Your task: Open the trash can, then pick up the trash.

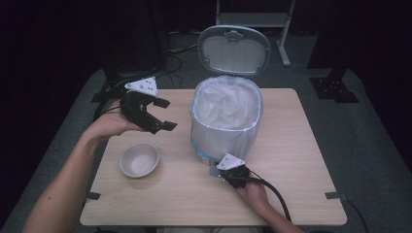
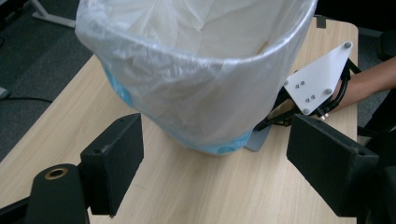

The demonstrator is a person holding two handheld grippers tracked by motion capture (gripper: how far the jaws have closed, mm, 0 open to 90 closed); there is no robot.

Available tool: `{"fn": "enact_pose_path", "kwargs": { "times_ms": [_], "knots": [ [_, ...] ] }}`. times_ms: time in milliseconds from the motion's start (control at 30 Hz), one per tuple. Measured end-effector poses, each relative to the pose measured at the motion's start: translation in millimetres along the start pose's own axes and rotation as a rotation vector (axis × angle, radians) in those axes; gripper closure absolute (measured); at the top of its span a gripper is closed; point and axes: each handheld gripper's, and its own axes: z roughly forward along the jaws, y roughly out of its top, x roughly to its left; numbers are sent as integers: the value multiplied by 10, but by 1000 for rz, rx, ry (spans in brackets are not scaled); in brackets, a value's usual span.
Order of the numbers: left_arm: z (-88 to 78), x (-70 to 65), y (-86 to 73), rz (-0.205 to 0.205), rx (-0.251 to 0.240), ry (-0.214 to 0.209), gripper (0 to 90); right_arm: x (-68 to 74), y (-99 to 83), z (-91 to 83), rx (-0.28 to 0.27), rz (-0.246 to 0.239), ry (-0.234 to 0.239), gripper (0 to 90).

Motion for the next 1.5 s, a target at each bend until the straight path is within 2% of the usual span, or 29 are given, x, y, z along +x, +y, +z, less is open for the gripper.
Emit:
{"fn": "enact_pose_path", "kwargs": {
  "times_ms": [400,533,1500],
  "knots": [
    [-95,-43,-263,-25,-36,8,180,-2,-1,1,-1,-2,-1,899],
    [-119,-52,-343,-26,-49,22,180,-1,-1,2,-1,-2,0,899],
    [-116,-104,-781,-49,-68,28,179,2,1,-1,-2,2,-1,899]
  ]
}}
